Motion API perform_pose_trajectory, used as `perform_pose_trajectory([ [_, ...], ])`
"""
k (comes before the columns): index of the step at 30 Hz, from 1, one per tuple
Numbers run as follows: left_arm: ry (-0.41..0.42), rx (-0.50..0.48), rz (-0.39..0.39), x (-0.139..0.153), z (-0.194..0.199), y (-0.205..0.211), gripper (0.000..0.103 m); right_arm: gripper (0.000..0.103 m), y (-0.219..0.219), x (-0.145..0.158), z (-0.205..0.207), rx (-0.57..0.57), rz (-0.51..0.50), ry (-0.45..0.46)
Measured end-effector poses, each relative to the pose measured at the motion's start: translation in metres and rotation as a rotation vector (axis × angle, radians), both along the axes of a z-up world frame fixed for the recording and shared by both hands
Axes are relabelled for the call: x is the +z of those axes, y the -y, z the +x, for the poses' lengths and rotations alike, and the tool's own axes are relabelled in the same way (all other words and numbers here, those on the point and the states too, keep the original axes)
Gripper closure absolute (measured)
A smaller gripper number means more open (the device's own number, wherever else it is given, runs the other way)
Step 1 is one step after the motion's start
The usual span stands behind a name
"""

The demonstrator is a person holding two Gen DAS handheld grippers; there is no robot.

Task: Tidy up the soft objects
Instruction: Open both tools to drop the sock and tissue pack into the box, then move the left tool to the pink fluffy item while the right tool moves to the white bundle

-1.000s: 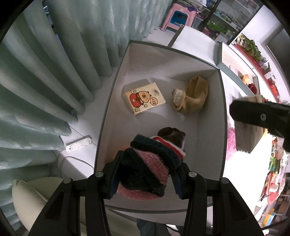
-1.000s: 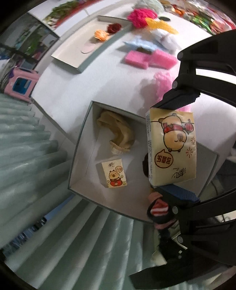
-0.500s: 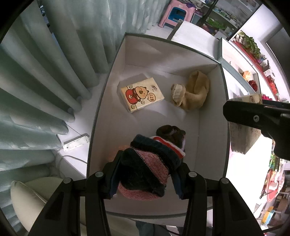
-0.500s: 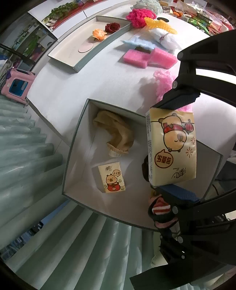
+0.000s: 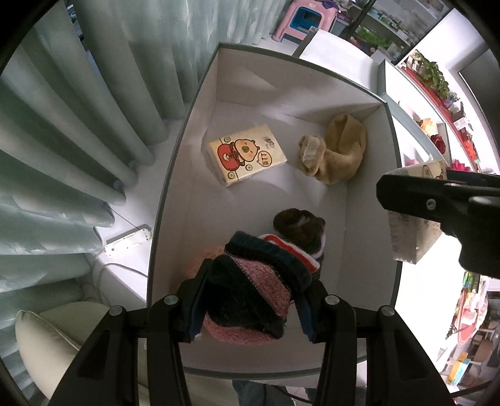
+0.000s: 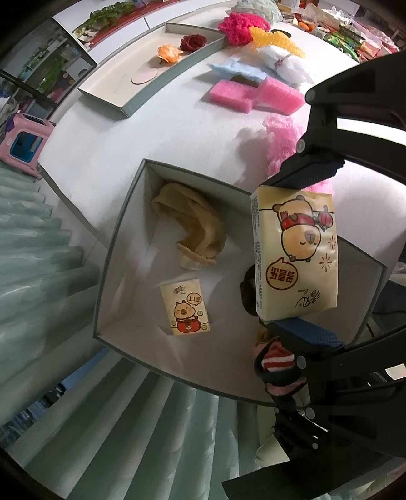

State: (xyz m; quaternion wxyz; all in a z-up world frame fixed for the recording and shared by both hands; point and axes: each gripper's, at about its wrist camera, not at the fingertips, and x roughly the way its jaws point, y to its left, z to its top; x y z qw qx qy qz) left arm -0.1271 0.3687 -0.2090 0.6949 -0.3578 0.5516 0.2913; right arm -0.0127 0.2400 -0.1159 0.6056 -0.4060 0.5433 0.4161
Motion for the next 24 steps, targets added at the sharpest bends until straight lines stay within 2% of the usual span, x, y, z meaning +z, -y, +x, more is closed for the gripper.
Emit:
perform_pose_trajectory([
  [6, 0.006, -0.016, 0.013, 0.001, 0.001, 0.0, 0.051, 0.025, -0.004, -0.008, -0.001, 0.004, -0.014, -0.007],
  [8, -0.001, -0.019, 0.023, 0.001, 0.001, 0.001, 0.037, 0.025, -0.005, -0.01, -0.001, 0.008, -0.017, -0.019],
  [10, 0.002, -0.01, 0.042, 0.003, 0.0, 0.002, 0.017, 0.022, -0.005, -0.009, -0.002, 0.011, -0.009, -0.021],
  [12, 0.013, -0.002, 0.053, 0.006, -0.001, 0.002, 0.016, 0.017, -0.004, -0.007, -0.002, 0.011, -0.003, -0.012],
  [17, 0.035, -0.015, 0.049, 0.01, 0.004, 0.005, 0.016, 0.017, 0.003, -0.004, 0.005, -0.016, 0.002, -0.019],
  [22, 0.047, -0.023, 0.026, 0.01, 0.009, 0.011, 0.016, 0.015, 0.023, 0.004, 0.02, -0.086, 0.031, -0.074],
  [24, 0.044, -0.028, 0.008, 0.008, 0.012, 0.014, 0.016, 0.003, 0.034, 0.008, 0.028, -0.118, 0.055, -0.093],
])
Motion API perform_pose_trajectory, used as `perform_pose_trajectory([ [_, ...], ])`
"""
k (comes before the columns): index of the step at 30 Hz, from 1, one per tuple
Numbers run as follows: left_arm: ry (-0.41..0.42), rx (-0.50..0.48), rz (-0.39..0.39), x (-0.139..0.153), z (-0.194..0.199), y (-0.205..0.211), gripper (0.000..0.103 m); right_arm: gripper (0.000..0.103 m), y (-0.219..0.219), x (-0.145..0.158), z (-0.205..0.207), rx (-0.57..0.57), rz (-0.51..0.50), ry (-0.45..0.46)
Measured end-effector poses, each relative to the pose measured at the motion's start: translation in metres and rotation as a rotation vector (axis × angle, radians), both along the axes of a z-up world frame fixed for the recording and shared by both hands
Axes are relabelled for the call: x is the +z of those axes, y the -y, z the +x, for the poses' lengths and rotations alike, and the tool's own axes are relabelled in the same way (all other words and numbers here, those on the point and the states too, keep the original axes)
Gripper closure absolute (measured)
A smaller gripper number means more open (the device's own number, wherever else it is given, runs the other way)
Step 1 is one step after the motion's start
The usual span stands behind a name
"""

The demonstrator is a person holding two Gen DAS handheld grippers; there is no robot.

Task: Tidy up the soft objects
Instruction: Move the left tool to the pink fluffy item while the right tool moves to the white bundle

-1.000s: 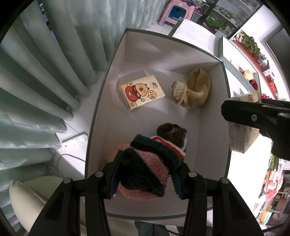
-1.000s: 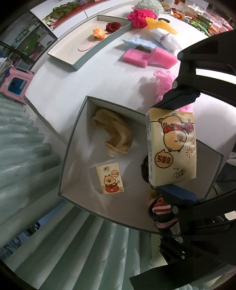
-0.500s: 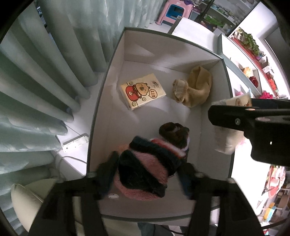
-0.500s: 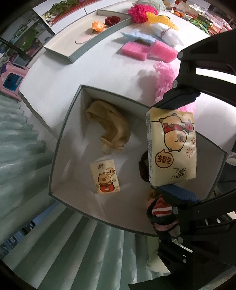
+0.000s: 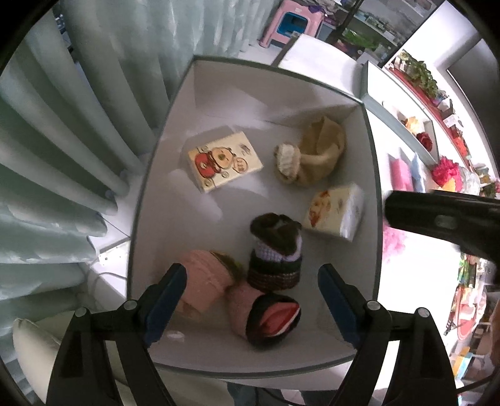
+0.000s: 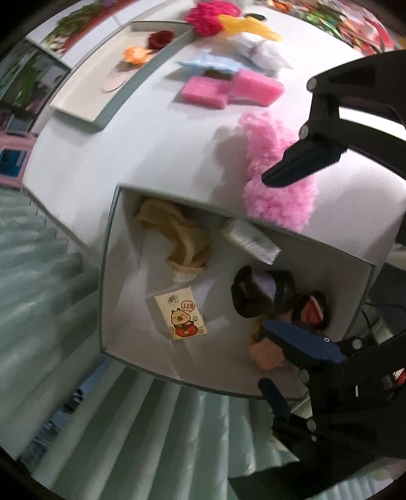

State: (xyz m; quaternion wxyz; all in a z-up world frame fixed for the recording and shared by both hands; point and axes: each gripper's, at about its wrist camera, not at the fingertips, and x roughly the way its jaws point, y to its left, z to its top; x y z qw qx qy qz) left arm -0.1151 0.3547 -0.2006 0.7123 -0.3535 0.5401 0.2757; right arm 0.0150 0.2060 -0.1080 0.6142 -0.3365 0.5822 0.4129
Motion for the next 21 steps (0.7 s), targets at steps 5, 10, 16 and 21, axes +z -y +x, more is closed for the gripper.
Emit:
perform_pose_trajectory([
  [5, -0.042, -0.003, -0.045, -0.007, 0.005, 0.004, 0.016, 0.0, 0.026, 0.008, 0.014, -0.042, 0.053, -0.013],
  [10, -0.078, -0.006, -0.036, -0.007, 0.009, 0.01, 0.016, 0.0, 0.055, 0.005, 0.032, -0.114, 0.05, -0.035],
  [16, -0.119, -0.016, -0.18, -0.018, 0.016, 0.013, 0.015, 0.0, 0.106, -0.005, 0.057, -0.241, 0.049, -0.087],
  [21, -0.145, 0.025, -0.21, -0.019, 0.016, 0.013, 0.0, 0.0, 0.151, -0.019, 0.077, -0.377, 0.06, -0.143],
])
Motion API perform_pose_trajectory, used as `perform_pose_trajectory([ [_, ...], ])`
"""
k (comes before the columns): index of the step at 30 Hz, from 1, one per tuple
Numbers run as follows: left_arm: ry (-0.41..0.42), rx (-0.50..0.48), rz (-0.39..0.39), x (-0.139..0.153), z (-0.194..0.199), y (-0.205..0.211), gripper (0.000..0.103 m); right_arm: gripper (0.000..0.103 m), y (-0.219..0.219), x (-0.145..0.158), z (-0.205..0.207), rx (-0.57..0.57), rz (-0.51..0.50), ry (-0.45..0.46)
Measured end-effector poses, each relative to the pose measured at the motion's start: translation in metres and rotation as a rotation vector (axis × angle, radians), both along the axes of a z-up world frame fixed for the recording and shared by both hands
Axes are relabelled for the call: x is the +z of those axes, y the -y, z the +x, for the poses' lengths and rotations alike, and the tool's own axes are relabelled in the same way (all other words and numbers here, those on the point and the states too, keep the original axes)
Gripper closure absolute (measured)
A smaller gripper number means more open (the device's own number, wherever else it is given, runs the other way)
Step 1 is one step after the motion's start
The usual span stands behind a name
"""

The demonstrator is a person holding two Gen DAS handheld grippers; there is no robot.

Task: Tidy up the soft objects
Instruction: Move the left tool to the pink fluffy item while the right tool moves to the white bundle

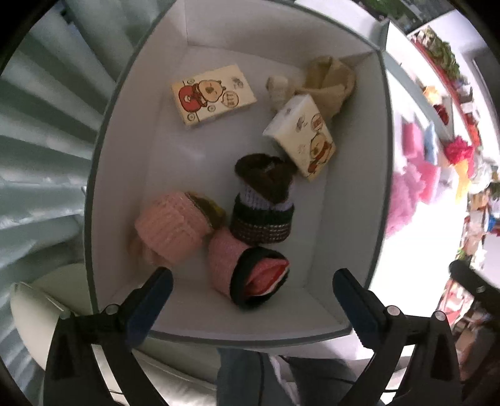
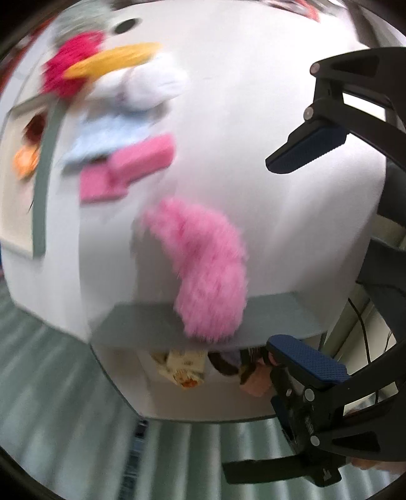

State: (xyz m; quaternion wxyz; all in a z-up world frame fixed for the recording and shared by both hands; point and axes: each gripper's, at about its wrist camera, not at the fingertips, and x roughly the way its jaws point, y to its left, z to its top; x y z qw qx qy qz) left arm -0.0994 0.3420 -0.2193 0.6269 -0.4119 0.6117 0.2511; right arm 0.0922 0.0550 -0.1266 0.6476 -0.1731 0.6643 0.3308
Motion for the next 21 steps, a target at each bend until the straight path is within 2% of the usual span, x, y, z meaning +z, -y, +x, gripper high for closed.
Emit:
perform_pose_trajectory([
  [2, -0.003, -0.006, 0.036, 0.01, 0.002, 0.001, 0.0, 0.0, 0.017, -0.004, 0.007, -0.047, 0.013, -0.018],
  [6, -0.027, -0.107, 0.163, 0.035, 0.022, 0.011, 0.0, 0.0, 0.048, -0.014, 0.019, -0.117, 0.02, -0.037],
  [7, -0.018, -0.152, 0.199, 0.045, 0.034, 0.018, 0.0, 0.0, 0.055, -0.016, 0.022, -0.133, 0.018, -0.041],
  [13, 0.049, -0.407, 0.298, 0.077, 0.106, 0.068, 0.0, 0.0, 0.098, -0.02, 0.041, -0.245, 0.031, -0.067],
  [18, 0.013, -0.643, 0.406, 0.065, 0.177, 0.112, 0.0, 0.0, 0.137, -0.02, 0.055, -0.323, 0.034, -0.07],
  [21, -0.056, -0.815, 0.491, 0.04, 0.208, 0.129, 0.0, 0.0, 0.161, -0.021, 0.063, -0.365, 0.032, -0.074],
])
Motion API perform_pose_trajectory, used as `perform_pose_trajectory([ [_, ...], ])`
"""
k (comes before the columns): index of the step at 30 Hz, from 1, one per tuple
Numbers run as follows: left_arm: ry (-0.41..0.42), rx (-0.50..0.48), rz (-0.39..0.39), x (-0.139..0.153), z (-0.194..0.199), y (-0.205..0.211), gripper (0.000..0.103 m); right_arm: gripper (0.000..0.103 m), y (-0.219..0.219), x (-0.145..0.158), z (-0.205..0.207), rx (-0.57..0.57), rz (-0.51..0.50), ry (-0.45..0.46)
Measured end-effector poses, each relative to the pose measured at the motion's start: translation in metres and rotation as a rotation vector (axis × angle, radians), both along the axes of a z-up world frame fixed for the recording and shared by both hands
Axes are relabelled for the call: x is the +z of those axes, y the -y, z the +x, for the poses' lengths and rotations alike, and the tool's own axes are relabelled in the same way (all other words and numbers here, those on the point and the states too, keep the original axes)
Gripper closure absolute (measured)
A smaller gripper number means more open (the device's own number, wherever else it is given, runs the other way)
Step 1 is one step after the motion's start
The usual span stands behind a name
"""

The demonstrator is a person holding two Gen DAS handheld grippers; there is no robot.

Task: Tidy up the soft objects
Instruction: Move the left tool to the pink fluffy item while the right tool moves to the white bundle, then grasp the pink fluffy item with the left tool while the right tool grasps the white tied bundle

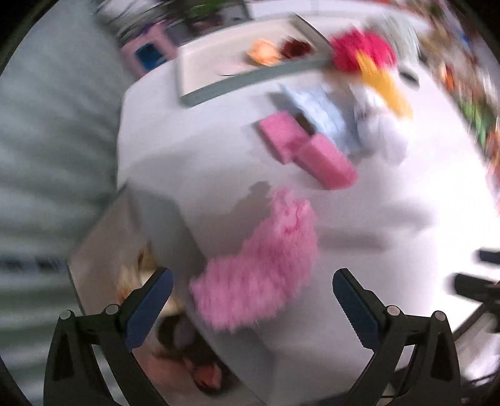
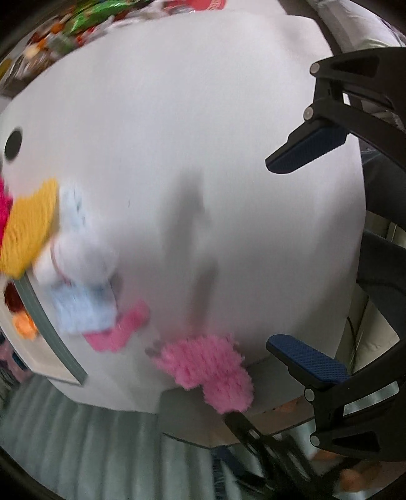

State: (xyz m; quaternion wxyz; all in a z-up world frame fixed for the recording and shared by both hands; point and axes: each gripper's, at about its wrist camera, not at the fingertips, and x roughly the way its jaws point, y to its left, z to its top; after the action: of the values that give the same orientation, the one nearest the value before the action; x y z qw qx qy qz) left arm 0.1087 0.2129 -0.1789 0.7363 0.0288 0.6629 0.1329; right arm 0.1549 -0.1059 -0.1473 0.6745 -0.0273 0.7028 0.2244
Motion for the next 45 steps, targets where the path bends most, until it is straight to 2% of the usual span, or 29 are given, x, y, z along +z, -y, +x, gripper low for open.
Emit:
perform_pose_trajectory([
  [1, -0.042, -0.072, 0.037, -0.015, 0.011, 0.005, 0.0, 0.0, 0.008, 0.0, 0.002, -0.013, -0.002, -0.002],
  [3, -0.094, -0.152, 0.064, -0.034, 0.021, 0.009, 0.0, 0.0, 0.019, 0.0, 0.003, -0.034, -0.006, -0.003],
  [7, -0.231, -0.275, 0.053, -0.072, 0.029, 0.011, 0.0, 0.0, 0.044, -0.002, 0.009, -0.077, -0.005, -0.012],
  [9, -0.355, -0.277, 0.014, -0.096, 0.027, 0.007, 0.0, 0.0, 0.052, -0.003, 0.012, -0.092, -0.004, -0.02],
  [11, -0.439, -0.246, -0.009, -0.112, 0.022, 0.002, 0.0, 0.0, 0.056, -0.006, 0.014, -0.1, -0.002, -0.029],
  [14, -0.507, -0.177, -0.049, -0.126, 0.012, -0.004, 0.0, 0.0, 0.055, -0.008, 0.019, -0.096, 0.005, -0.046],
  [16, -0.472, -0.109, -0.117, -0.122, 0.009, -0.004, 0.0, 0.0, 0.052, -0.007, 0.024, -0.081, 0.009, -0.045],
  [20, -0.354, 0.114, -0.321, -0.108, 0.006, 0.001, 0.0, 0.0, 0.043, 0.0, 0.039, -0.042, -0.006, -0.007],
  [22, -0.29, 0.21, -0.381, -0.104, 0.005, 0.006, 0.0, 0.0, 0.034, 0.002, 0.052, -0.016, -0.009, 0.004],
  [26, -0.2, 0.334, -0.365, -0.103, 0.0, 0.015, 0.0, 0.0, 0.006, 0.009, 0.081, 0.056, -0.018, 0.047],
  [32, -0.197, 0.454, -0.358, -0.117, -0.008, 0.003, 0.0, 0.0, -0.046, -0.001, 0.116, 0.116, -0.006, 0.06],
  [37, -0.223, 0.468, -0.337, -0.132, -0.006, 0.0, 0.0, 0.0, -0.079, -0.017, 0.134, 0.109, -0.008, 0.095],
  [45, -0.154, 0.465, -0.314, -0.125, -0.026, 0.011, 0.0, 0.0, -0.102, -0.044, 0.144, 0.105, -0.028, 0.073],
])
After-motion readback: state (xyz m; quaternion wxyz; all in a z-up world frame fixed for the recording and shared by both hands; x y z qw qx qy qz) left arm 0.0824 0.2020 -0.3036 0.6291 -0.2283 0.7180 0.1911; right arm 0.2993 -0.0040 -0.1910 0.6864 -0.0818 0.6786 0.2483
